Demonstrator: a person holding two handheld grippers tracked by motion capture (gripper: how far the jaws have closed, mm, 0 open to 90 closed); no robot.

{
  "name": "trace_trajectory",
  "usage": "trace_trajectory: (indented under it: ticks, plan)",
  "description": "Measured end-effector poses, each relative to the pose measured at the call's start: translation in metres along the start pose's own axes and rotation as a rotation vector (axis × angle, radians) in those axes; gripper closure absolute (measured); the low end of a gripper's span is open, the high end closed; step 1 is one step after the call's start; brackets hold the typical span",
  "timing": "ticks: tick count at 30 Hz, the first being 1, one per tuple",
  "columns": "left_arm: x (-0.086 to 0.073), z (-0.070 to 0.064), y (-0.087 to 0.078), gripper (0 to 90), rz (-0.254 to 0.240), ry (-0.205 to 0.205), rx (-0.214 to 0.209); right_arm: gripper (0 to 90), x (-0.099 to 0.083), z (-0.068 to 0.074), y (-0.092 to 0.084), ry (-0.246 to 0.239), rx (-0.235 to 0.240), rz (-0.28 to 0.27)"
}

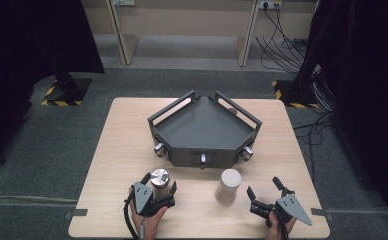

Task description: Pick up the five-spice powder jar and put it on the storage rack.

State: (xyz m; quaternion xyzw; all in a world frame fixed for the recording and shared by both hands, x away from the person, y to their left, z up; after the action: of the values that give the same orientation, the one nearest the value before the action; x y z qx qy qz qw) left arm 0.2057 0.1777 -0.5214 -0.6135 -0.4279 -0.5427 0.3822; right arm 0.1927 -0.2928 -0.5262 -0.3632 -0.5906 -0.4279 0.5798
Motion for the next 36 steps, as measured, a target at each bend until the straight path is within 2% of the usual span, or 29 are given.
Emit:
trace_trajectory:
  ticks: [11, 31, 36]
  plan:
    - [0.0018, -0.0009, 0.0010, 9.5, 0.014, 0.010, 0.007, 1.2, -0.0001, 0.0000, 0.0000, -0.001, 0.000, 0.000]
    - [0.0090, -0.0029, 0.0058, 21.2, 0.076, 0.026, 0.032, 1.4, -0.0002, 0.0003, -0.0002, -0.002, -0.001, -0.002]
    - [0.0092, -0.0031, 0.0060, 27.4, 0.077, 0.028, 0.031, 1.4, -0.0002, 0.0002, -0.0002, -0.001, -0.001, -0.002]
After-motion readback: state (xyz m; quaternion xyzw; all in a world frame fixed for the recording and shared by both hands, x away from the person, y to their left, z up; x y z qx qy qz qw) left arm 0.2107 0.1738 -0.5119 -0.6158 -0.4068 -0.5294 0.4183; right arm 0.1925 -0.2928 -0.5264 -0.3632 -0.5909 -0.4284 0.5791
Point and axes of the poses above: each handheld gripper's, and its own axes: y roughly forward along the jaws, x roughly out of its top, z roughly to its left, the point moved 4 cm from there along y, roughly forward along the jaws, and after that the axes turned 8 degrees about -z, right-handed, at the moved point
